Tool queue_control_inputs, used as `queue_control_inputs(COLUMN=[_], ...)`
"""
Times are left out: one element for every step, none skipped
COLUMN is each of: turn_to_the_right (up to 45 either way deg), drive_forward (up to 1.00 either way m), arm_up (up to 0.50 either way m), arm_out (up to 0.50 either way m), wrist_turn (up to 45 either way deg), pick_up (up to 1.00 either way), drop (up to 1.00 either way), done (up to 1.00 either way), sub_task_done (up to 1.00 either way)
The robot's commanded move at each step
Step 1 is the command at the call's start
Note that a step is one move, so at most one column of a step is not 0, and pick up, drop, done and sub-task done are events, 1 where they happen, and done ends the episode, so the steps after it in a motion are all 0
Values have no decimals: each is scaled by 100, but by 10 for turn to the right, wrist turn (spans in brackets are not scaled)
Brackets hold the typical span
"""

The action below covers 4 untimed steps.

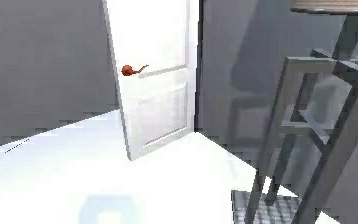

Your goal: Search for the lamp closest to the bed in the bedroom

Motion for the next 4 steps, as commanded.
queue_control_inputs(turn_to_the_right=[450,450,300,0], drive_forward=[0,0,0,100], arm_up=[0,0,0,0], arm_out=[0,0,0,0], wrist_turn=[0,0,0,0], pick_up=[0,0,0,0], drop=[0,0,0,0], done=[0,0,0,0], sub_task_done=[0,0,0,0])
